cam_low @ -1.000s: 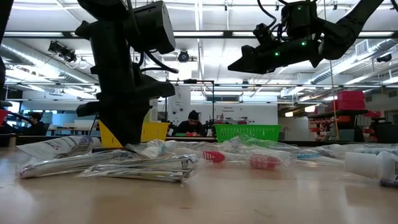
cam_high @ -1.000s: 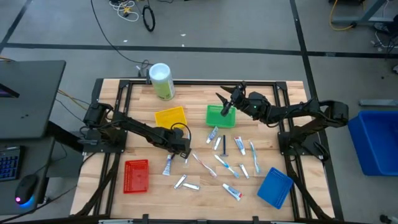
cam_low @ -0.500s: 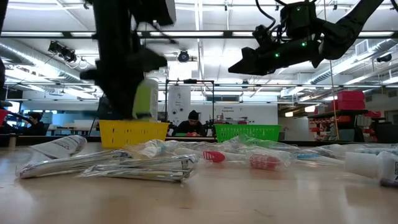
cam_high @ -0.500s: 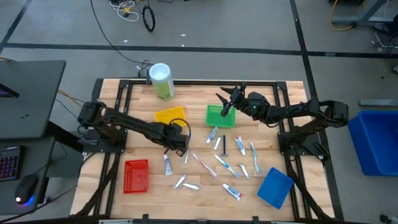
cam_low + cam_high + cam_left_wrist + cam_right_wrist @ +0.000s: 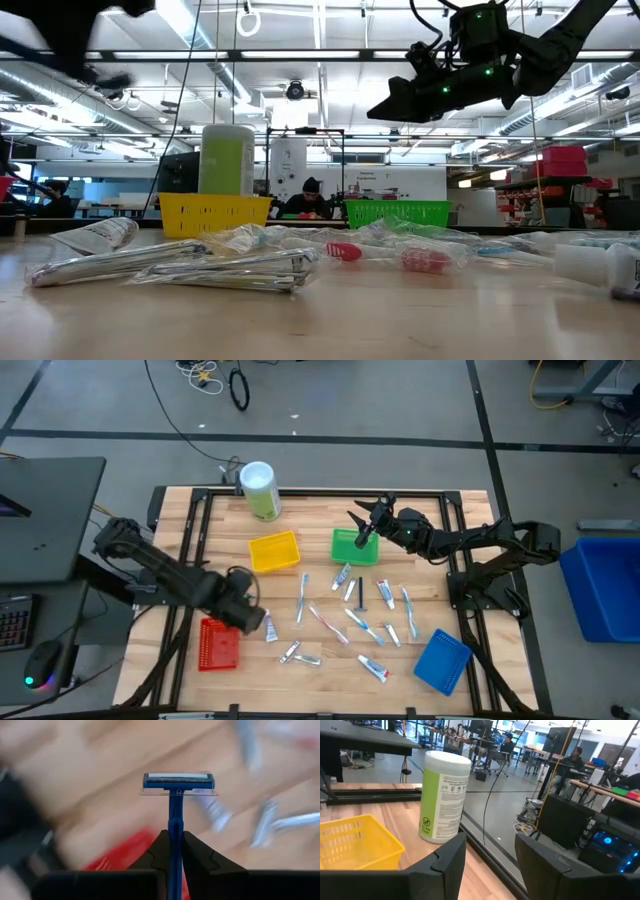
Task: Pick & Place Travel size toiletries
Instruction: Put the blue razor into the red bin, then put the silver nail cutter into the yellow bin
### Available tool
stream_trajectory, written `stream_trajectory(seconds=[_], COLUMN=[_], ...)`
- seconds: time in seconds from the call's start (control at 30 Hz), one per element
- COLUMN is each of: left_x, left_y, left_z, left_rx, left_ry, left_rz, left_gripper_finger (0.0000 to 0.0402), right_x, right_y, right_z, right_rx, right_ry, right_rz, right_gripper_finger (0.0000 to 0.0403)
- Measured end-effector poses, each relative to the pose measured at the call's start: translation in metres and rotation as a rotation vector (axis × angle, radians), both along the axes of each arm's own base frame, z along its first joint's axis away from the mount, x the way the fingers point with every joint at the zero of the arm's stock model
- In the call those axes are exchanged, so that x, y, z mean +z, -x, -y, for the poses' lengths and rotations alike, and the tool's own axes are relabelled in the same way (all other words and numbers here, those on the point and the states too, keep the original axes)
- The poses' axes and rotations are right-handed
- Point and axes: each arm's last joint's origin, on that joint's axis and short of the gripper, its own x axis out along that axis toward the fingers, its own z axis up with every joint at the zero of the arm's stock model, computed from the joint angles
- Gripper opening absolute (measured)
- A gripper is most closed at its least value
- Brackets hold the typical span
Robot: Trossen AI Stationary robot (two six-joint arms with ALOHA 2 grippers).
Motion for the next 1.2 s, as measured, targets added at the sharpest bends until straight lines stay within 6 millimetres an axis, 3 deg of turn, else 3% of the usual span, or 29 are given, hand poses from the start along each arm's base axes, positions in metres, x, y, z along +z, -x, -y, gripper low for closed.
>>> stream_trajectory(seconds=[0.27, 0.4, 0.57, 0.8, 1.2], left_x=[-0.038, -0.058, -0.080, -0.106, -0.110], left_y=[0.023, 0.040, 0.054, 0.055, 0.058], left_z=[0.044, 0.054, 0.057, 0.058, 0.057], left_rx=[0.024, 0.107, 0.142, 0.124, 0.084], left_ry=[0.111, 0.109, 0.098, 0.174, 0.189], left_rz=[0.003, -0.007, -0.022, 0.015, -0.024], left_gripper_finger=[0.0038, 0.0035, 0.0042, 0.0045, 0.0125], right_x=[0.000, 0.000, 0.000, 0.000, -0.002], right_y=[0.000, 0.000, 0.000, 0.000, 0.000], right_z=[0.000, 0.000, 0.000, 0.000, 0.000], right_rx=[0.000, 0.000, 0.000, 0.000, 0.002], right_ry=[-0.003, -0.003, -0.003, -0.003, -0.010], right_rz=[0.002, 0.002, 0.002, 0.002, -0.016], right_gripper_finger=[0.0177, 0.0170, 0.0163, 0.0160, 0.0181])
